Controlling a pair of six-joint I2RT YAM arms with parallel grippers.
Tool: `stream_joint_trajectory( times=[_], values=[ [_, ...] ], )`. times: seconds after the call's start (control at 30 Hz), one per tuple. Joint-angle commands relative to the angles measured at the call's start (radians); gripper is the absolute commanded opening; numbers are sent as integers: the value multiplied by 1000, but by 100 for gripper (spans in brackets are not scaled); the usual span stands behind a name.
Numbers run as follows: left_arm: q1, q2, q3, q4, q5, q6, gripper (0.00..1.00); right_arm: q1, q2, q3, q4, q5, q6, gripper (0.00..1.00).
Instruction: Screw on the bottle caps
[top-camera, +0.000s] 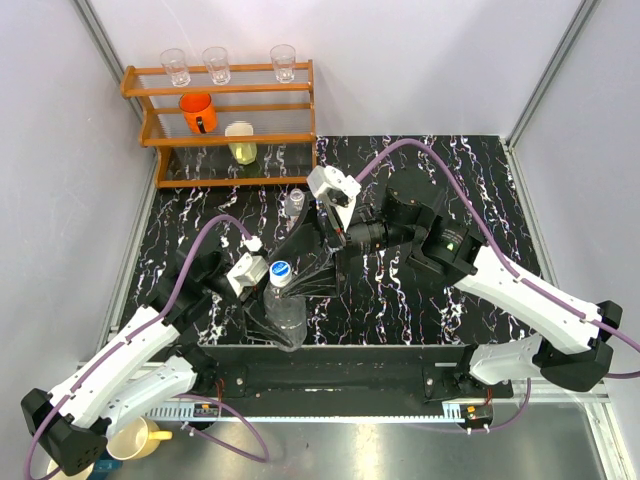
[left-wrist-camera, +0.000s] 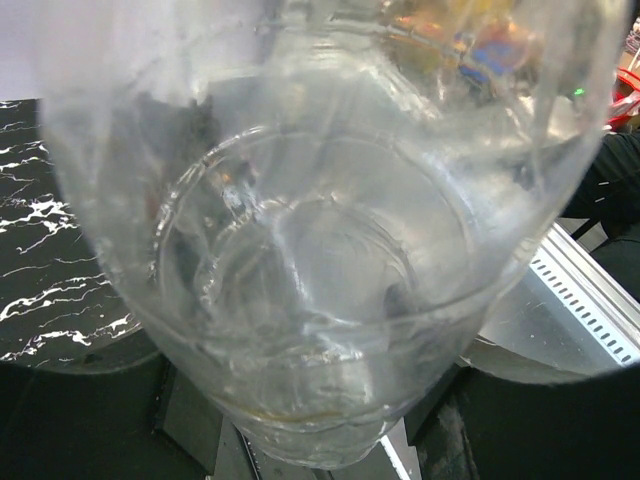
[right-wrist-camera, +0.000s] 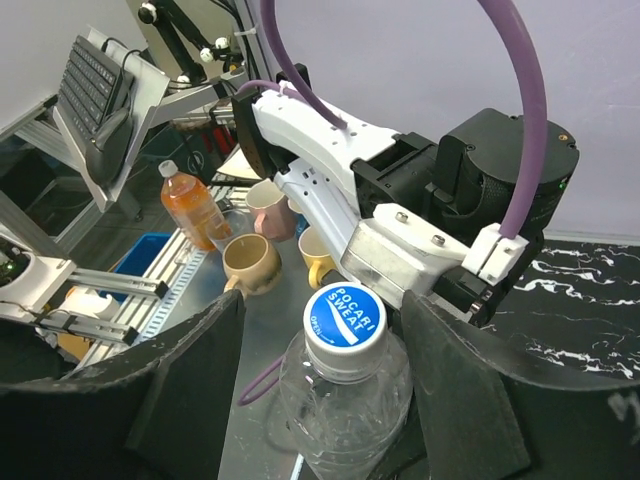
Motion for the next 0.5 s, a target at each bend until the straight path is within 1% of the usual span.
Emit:
stream_joint_trajectory(
  times=[0.0,0.1,0.13,0.23,0.27,0.37,0.47],
  values=[
    [7,-15,34,44,-14,36,33,-5,-6,-1,52,-30,28,70],
    [10,-16,36,48,-38,36,33,-6,-7,-4,55,-23,30,62],
    [11,-15,34,48,-48,33,32,-5,-9,-6,53,-20,27,55],
    [16,-16,32,62,-95,18,32,-5,-12,-11,52,-8,27,43],
    [19,-18,28,76,-107,10,32,-6,-15,-14,53,-3,25,36],
    [24,-18,29,73,-170,-7,32,-5,-30,-27,38,50,13,26],
    [28,-18,34,75,-278,-2,32,-5,-46,-38,-11,153,-14,20]
  ],
)
